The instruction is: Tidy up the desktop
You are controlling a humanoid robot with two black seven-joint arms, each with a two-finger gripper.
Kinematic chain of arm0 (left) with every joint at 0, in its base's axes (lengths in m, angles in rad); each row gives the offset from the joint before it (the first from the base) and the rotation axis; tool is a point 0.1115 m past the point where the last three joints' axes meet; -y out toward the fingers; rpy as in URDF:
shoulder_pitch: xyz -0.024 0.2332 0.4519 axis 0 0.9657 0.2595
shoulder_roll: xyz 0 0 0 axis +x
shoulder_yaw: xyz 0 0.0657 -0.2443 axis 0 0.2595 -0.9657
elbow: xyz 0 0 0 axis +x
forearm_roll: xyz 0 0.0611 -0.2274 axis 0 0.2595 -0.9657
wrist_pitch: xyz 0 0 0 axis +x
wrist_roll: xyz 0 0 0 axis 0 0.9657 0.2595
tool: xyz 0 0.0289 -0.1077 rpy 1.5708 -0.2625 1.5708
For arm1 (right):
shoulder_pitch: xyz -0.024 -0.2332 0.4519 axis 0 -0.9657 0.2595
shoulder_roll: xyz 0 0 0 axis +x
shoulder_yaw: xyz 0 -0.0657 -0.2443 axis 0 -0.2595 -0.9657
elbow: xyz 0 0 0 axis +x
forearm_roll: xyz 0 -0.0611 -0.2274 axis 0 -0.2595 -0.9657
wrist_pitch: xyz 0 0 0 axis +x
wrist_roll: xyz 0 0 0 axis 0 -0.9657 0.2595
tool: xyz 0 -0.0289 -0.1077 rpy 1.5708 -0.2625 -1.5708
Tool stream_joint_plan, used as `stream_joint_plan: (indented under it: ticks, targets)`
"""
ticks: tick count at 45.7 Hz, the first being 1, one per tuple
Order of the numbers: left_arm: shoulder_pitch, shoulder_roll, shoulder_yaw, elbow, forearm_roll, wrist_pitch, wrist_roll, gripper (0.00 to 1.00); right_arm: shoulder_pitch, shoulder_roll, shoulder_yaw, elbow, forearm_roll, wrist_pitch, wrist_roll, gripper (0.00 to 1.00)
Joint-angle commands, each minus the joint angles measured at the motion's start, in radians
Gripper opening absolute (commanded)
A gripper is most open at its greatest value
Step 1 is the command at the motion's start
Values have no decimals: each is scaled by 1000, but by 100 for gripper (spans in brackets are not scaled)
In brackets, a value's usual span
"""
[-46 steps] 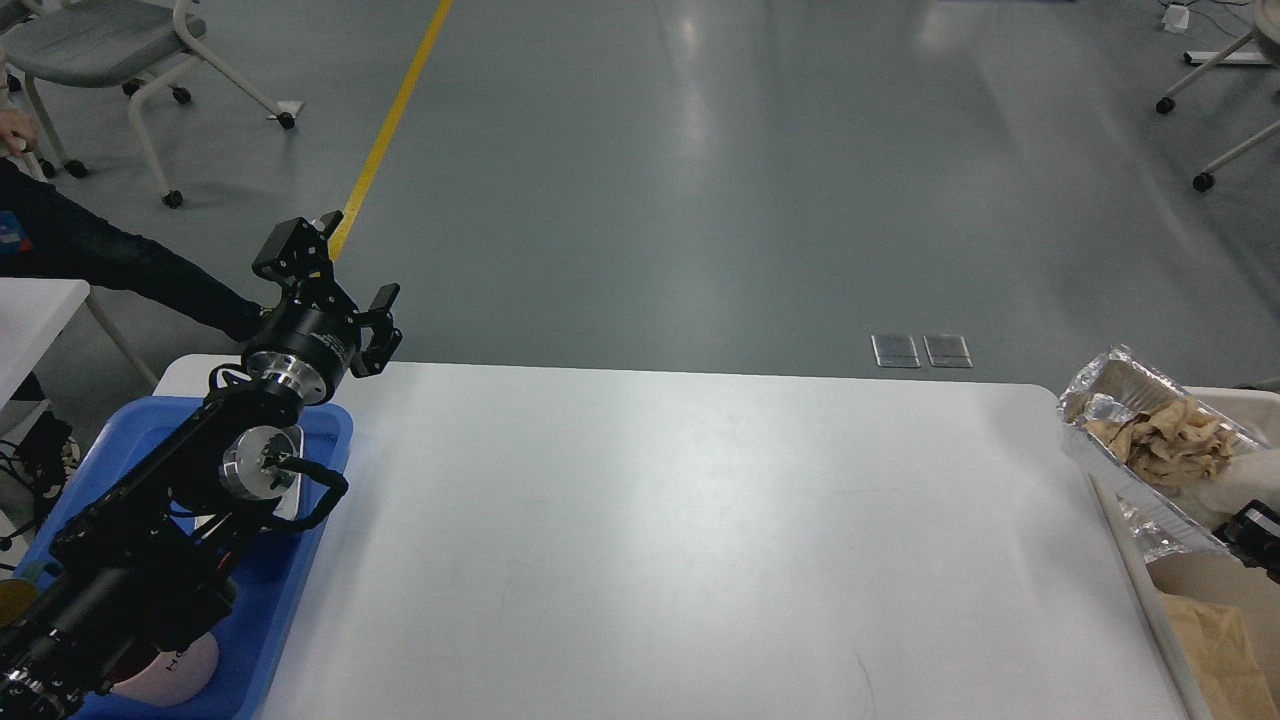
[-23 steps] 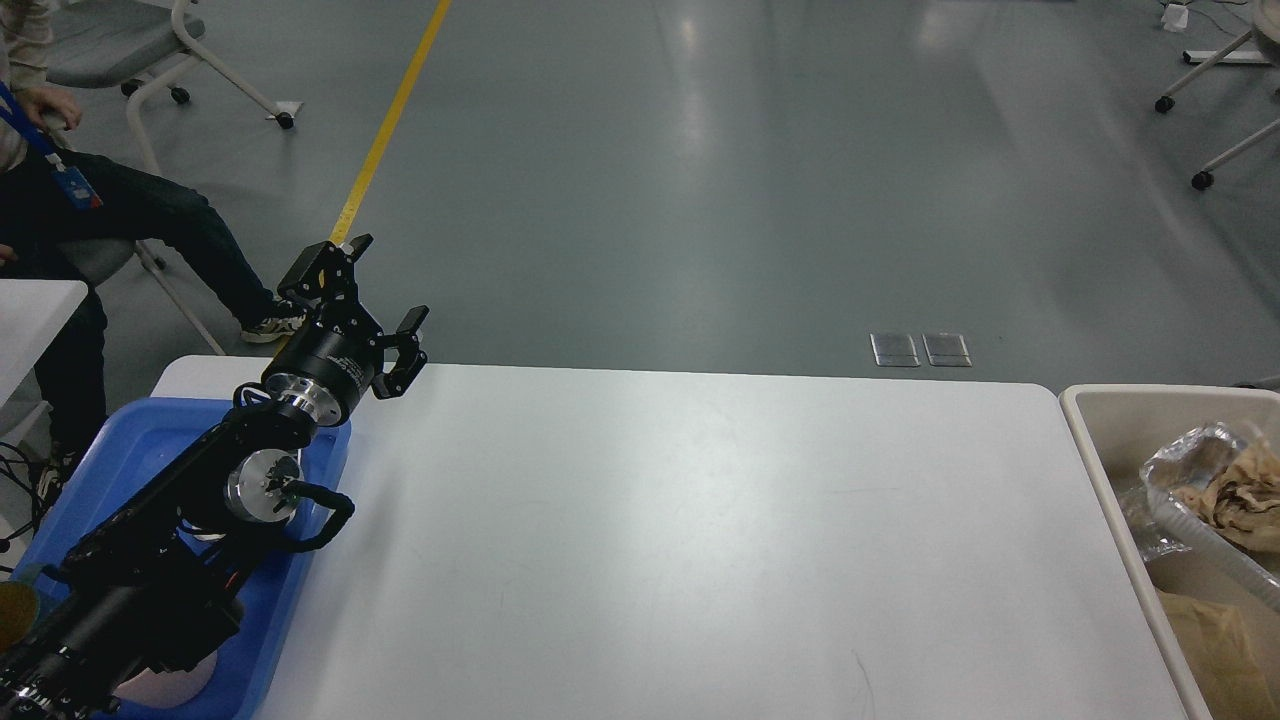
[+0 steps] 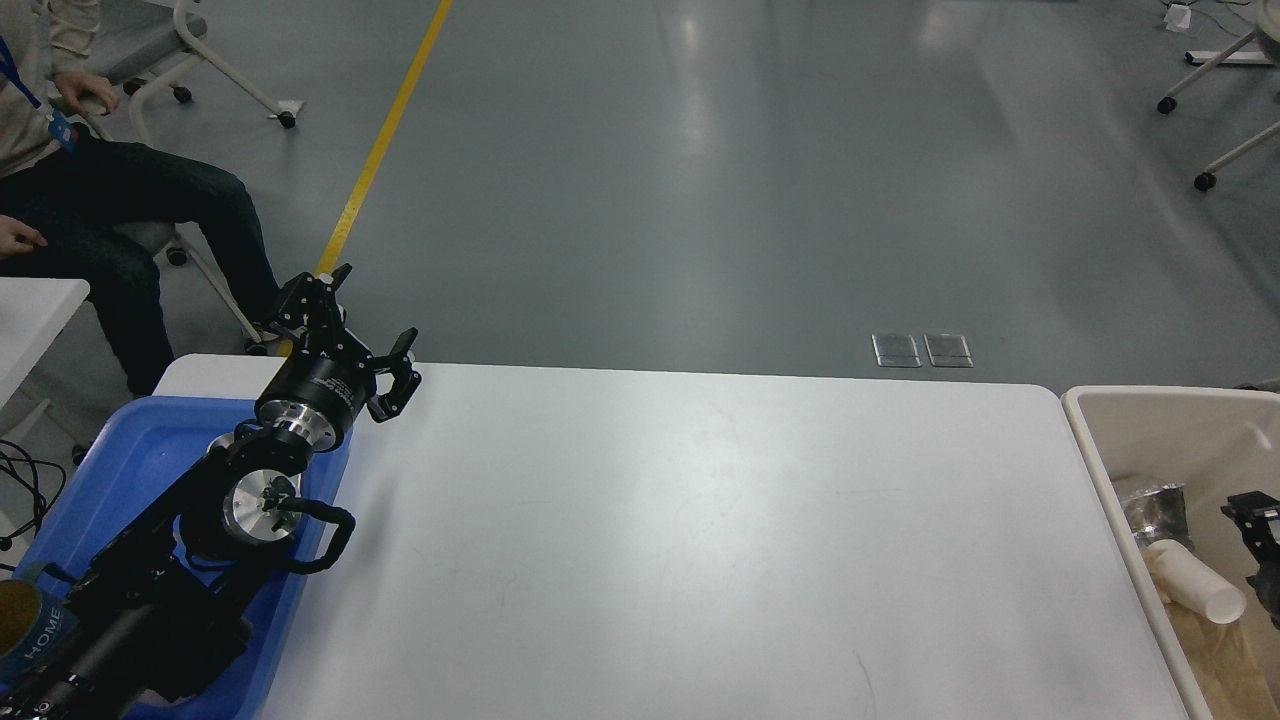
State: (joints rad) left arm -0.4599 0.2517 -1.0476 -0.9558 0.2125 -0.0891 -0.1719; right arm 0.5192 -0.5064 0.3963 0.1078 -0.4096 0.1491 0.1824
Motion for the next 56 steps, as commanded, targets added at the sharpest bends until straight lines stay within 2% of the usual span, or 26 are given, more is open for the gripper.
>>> stream_joint_plan:
  ticks: [1,5,11,16,18,21,23,24,26,36,44,50,56]
  targets:
    - [21,0,-25,-1,-1,0,0,96,64,11,211,18,132,9,2,100]
    - [38,0,-38,-1,-1,0,0,96,67,13,366,131,183,32,2,100]
    - [52,3,-55,-1,-1,2,0,96,-16,-1,717,447,189,84,5,100]
    - [70,1,-75,-1,-1,3,0,96,-114,71,920,694,183,84,29,100]
    - [76,1,-84,-3,-1,6,0,96,-126,121,961,777,170,84,61,100]
    - [86,0,-97,-9,-1,9,-1,96,-131,195,1000,848,170,78,142,100]
    - [95,-2,-107,-14,-1,8,-1,96,-140,247,1012,859,170,79,214,100]
    - [99,-2,-114,-17,-1,6,-1,96,-149,288,1012,857,169,82,292,100]
    - [119,-9,-138,-31,-1,0,-1,96,-159,308,1003,857,158,84,336,100]
    - [196,-37,-177,-147,-1,-26,-3,96,-218,312,970,863,97,99,331,100]
    - [202,-55,-189,-149,-1,-26,0,96,-283,331,970,869,100,188,328,100]
    - [202,-58,-200,-149,-1,-34,0,96,-318,350,969,888,100,207,318,100]
    - [202,-63,-219,-149,-1,-78,8,96,-340,367,955,897,100,210,312,100]
